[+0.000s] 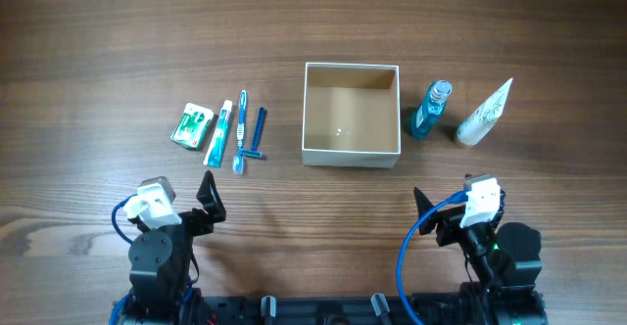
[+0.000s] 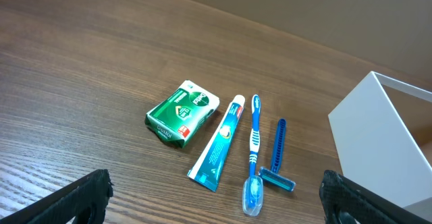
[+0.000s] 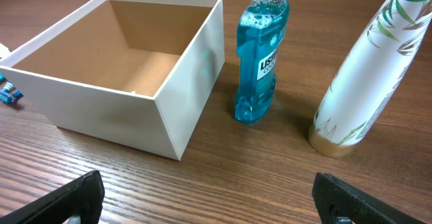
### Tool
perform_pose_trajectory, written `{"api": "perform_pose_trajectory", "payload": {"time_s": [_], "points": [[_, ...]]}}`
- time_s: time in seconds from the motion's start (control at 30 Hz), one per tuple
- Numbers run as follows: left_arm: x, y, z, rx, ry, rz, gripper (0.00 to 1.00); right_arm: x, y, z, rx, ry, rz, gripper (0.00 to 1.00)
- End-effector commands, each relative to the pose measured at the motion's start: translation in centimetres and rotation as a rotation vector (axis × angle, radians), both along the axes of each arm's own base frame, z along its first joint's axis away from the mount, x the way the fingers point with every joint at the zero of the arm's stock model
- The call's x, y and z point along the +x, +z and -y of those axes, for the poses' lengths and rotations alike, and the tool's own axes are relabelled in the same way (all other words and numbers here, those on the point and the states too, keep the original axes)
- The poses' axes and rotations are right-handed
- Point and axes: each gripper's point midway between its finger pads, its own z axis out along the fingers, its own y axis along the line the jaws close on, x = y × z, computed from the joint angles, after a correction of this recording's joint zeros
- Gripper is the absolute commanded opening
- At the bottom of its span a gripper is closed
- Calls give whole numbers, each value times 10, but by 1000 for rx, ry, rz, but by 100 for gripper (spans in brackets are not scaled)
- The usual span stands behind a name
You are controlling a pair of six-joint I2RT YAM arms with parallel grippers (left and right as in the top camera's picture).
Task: Pack container
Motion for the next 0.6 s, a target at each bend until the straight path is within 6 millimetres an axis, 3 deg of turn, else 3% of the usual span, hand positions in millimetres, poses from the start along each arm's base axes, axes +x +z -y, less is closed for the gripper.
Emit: {"api": "perform_pose_trajectory", "payload": {"time_s": [0.0,0.23,0.27,0.33,0.43,0.57], "points": [[0,-3,1,6,-13,2,100,0,2,-3,-11,22,16,100],[0,-3,1,6,-13,2,100,0,3,-3,-2,20,14,100],[0,-3,1,6,-13,2,100,0,10,-11,140,15,4,100],[0,-3,1,6,-13,2,100,2,29,-22,238,56,49,100],[0,-3,1,6,-13,2,100,-1,56,-30,260,106,98,100],[0,-3,1,6,-13,2,100,3,118,-25,237,73,11,100]]}}
